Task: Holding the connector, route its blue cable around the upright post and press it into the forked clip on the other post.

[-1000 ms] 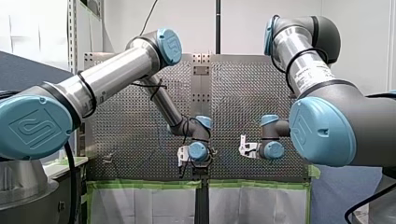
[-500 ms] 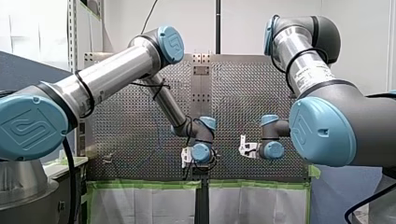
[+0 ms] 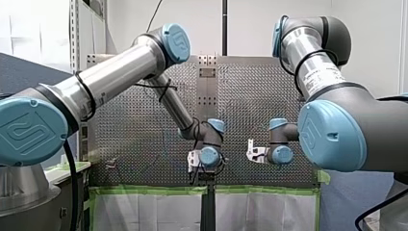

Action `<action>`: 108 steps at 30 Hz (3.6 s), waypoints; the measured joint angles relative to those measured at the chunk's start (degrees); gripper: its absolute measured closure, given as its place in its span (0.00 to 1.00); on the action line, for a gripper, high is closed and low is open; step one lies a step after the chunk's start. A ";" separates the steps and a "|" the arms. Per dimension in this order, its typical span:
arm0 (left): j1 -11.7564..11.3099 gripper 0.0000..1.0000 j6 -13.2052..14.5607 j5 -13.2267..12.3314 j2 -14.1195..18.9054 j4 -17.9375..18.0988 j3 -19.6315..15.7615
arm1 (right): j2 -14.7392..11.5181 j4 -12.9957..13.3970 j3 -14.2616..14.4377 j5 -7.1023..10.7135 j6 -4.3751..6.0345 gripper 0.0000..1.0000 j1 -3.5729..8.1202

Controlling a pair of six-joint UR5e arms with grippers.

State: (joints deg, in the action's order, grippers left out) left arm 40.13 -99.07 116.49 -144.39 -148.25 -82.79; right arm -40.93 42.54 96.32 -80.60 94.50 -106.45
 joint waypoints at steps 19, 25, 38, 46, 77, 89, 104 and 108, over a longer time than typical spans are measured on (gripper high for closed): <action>-0.36 0.00 -1.00 -1.22 1.00 0.58 -1.20 | 0.00 0.00 -0.02 0.08 0.00 1.00 -0.05; -0.38 0.00 -1.02 -1.79 1.00 0.74 -1.20 | 0.00 -0.06 0.02 0.08 0.00 1.00 -0.17; 0.93 0.00 0.98 0.77 3.81 3.01 -3.93 | 0.00 -0.11 -0.01 0.09 0.00 1.00 0.03; 1.14 0.00 -1.30 2.92 8.10 7.24 -8.21 | 0.00 0.03 0.00 0.09 0.14 1.00 0.06; 0.60 0.00 -15.74 2.12 23.30 6.06 -23.41 | 0.00 -0.69 0.01 0.09 0.44 1.00 -0.17; 0.41 0.00 -18.72 2.47 28.75 8.36 -28.87 | 0.00 -0.48 0.03 0.09 0.44 1.00 -0.24; -1.46 0.00 -21.72 1.81 35.94 14.42 -36.05 | 0.00 -0.46 -0.01 0.09 0.44 1.00 -0.34; -1.99 0.00 -21.12 1.70 38.10 16.58 -38.23 | 0.00 -0.56 0.00 0.09 0.44 1.00 -0.40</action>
State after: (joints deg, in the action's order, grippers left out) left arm 38.14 -120.18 118.20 -106.28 -131.68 -121.02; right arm -40.93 41.98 96.32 -80.51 94.94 -106.85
